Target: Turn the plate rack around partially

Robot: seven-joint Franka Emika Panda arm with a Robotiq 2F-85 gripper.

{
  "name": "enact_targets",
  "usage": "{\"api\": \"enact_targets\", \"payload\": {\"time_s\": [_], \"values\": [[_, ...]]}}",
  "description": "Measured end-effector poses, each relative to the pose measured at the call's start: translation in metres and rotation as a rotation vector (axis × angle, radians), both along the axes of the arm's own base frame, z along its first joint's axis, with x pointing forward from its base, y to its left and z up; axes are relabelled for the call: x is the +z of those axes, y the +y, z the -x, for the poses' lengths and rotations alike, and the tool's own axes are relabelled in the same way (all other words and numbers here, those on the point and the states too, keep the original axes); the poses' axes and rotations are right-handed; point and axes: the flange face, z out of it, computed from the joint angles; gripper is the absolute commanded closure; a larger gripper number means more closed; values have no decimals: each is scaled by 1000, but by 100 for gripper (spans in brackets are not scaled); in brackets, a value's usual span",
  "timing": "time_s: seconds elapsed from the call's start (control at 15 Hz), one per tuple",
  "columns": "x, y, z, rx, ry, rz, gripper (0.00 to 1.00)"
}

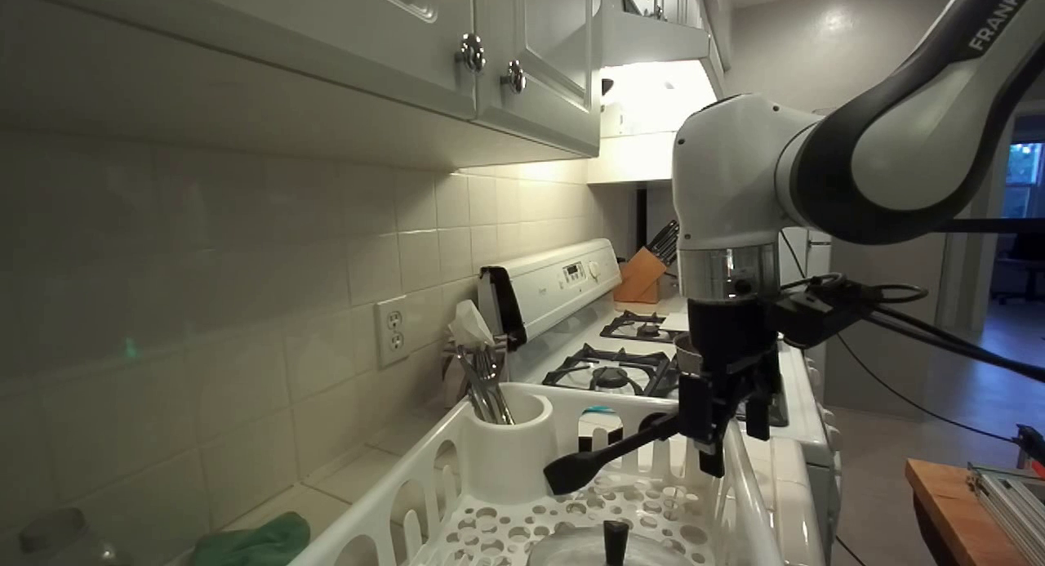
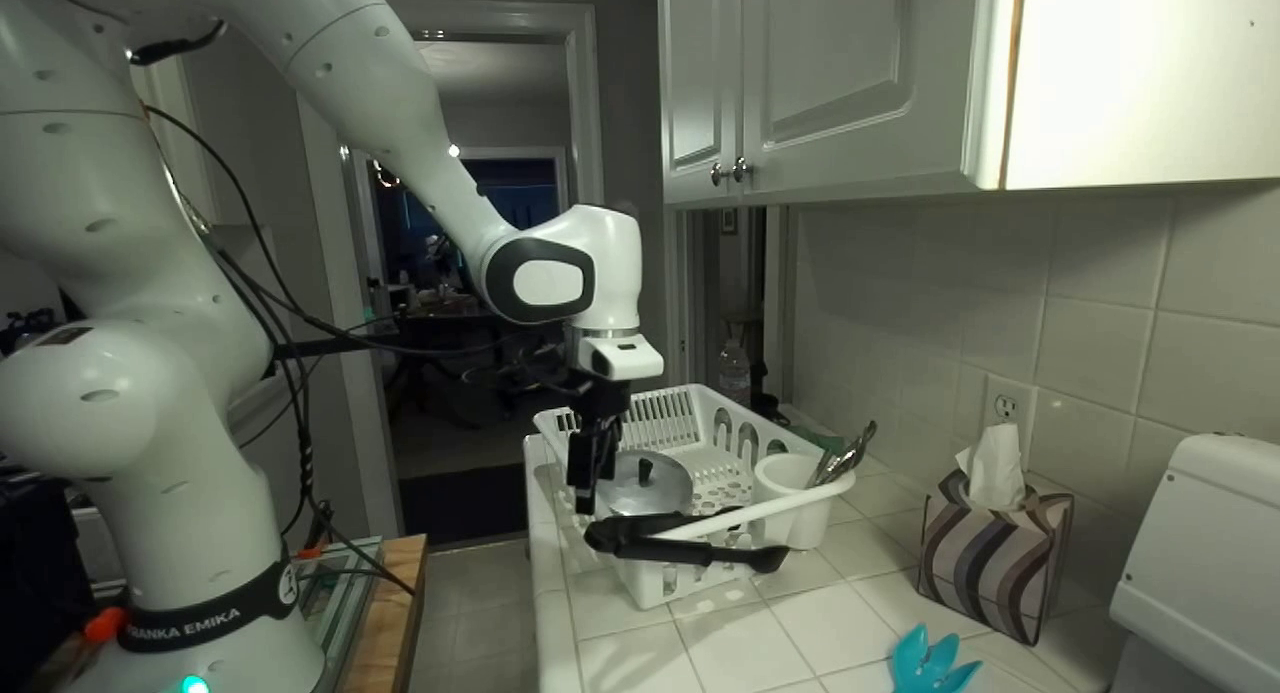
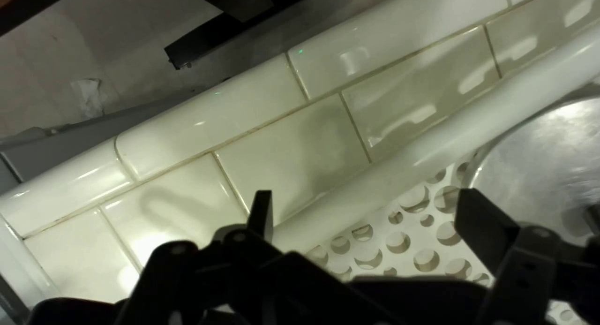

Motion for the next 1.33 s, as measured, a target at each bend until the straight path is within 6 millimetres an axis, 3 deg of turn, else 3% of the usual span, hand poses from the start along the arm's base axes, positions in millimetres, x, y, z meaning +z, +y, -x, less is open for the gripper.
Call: {"api": "enact_targets", "payload": {"time_s": [0.07,0.13,0.2,0.53,1.07,1.33], "values": [[-1,0,0,-4,2,4,0],[-2,1,1,-7,5,7,25],[-4,2,1,-11,8,9,28],[-9,5,-1,-32,16,28,61],[-5,9,-11,-56,-13,80,78],[-4,-5,-20,-37,-30,124,85]]}}
